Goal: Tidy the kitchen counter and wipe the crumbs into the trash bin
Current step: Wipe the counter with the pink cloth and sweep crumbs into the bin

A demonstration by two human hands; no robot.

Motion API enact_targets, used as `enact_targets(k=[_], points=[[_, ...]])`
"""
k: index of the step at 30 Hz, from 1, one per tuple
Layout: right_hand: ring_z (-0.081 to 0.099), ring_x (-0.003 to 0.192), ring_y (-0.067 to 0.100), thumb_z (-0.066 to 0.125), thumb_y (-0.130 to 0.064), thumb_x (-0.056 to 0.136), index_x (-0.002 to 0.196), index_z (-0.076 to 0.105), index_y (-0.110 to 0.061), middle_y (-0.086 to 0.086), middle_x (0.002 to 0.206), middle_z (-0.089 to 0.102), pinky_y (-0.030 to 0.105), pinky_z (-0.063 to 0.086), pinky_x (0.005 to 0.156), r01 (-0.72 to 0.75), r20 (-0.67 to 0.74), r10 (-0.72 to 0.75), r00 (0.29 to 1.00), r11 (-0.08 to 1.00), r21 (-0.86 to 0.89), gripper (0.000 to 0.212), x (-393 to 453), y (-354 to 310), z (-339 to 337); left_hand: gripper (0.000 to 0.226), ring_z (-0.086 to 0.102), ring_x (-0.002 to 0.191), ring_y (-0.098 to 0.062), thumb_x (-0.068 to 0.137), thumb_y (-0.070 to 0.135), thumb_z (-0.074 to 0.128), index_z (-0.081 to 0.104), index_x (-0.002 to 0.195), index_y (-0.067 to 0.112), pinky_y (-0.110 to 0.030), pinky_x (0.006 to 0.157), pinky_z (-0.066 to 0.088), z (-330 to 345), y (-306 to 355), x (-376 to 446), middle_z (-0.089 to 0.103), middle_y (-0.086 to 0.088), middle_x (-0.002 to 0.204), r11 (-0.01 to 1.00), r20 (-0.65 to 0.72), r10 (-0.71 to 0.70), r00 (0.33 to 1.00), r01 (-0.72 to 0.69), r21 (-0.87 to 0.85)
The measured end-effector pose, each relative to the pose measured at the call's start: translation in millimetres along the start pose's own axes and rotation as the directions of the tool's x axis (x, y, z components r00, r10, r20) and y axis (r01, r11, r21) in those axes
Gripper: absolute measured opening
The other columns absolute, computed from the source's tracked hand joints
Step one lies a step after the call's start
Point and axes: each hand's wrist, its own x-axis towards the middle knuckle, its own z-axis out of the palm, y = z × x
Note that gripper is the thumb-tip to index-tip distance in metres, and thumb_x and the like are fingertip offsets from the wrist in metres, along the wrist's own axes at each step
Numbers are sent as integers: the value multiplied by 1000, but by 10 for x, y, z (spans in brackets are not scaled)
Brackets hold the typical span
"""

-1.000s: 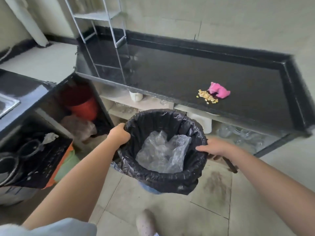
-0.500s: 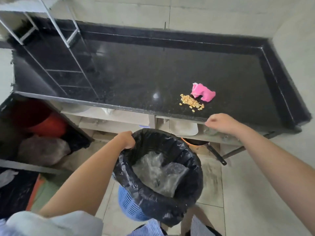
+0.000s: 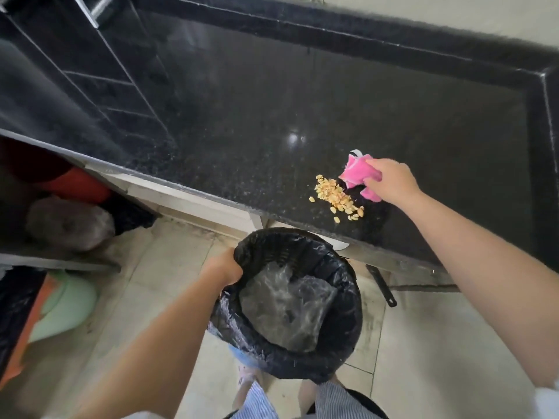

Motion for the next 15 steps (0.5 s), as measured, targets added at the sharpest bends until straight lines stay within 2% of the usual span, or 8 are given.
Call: enact_targets(k=[4,7,11,15], points=[[48,117,34,50,-16,89,129,53,-15,12,129,53,42,42,98,151,-10,-151,988,988,-14,40,91,72,30,48,49,120,-36,86,2,48,41,133,2,-39,102,41,167,133,79,52,-22,127,993,9,-62,998,63,-102],[47,112,36,49,-13,89,128,53,-12,12,130,53,41,43,94,237,-51,-241,969,968,-78,39,91,193,21,48,50,118,-38,84,-2,49,43,132,1,-40,99,43,260,190,101,53,-24,125,974,-2,-107,994,104,-202],[50,98,38,46,-9,90,113,60,-1,12,125,58,37,40,80,171,-216,-186,959,982,-85,28,89,280,135,51,52,113,-40,82,-7,50,41,131,2,-43,93,48,425,242,72,54,-25,121,922,12,-171,985,164,-351],[54,100,35,44,-11,90,123,58,-10,10,126,58,35,37,82,192,-200,-211,957,975,-108,36,-29,202,332,51,54,111,-41,81,-6,48,41,130,4,-50,94,49,579,288,42,55,-25,120,878,23,-193,981,183,-442]])
